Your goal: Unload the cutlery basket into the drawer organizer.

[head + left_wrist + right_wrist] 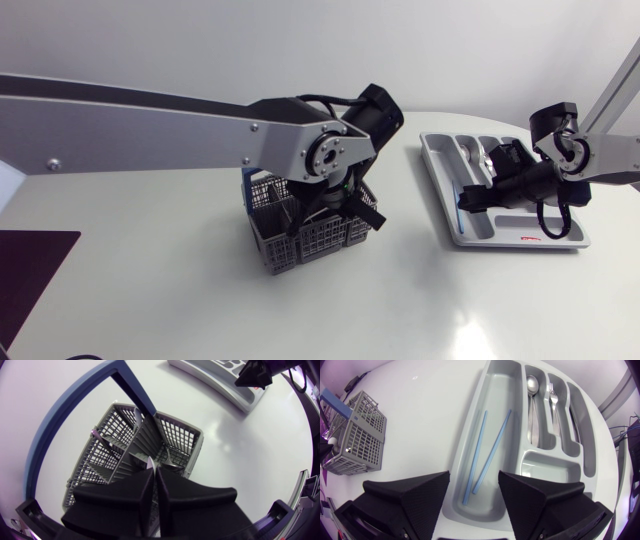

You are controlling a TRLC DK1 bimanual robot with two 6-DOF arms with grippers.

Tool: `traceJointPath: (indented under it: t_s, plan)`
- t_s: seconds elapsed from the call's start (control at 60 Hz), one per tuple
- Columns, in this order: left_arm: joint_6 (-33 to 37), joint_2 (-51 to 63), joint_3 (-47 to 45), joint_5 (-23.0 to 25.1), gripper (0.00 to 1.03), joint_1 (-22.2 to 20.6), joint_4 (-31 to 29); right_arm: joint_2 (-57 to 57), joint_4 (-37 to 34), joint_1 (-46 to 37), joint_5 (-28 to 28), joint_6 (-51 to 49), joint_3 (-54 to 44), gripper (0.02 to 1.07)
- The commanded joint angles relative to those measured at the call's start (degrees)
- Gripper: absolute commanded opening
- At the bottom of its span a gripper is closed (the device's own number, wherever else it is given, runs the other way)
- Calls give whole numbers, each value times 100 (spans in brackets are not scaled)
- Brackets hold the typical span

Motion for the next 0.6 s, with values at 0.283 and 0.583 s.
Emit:
traceJointPath:
  t_s: [0.283,0.583]
  plan:
    - [-106,-2226,-1629,1626,4,482,1697,-329,29,201,59,136,-284,74]
    - [-414,-3272,-1980,3691,4,834,2242,-2131,-542,1018,-1014,66,-486,78]
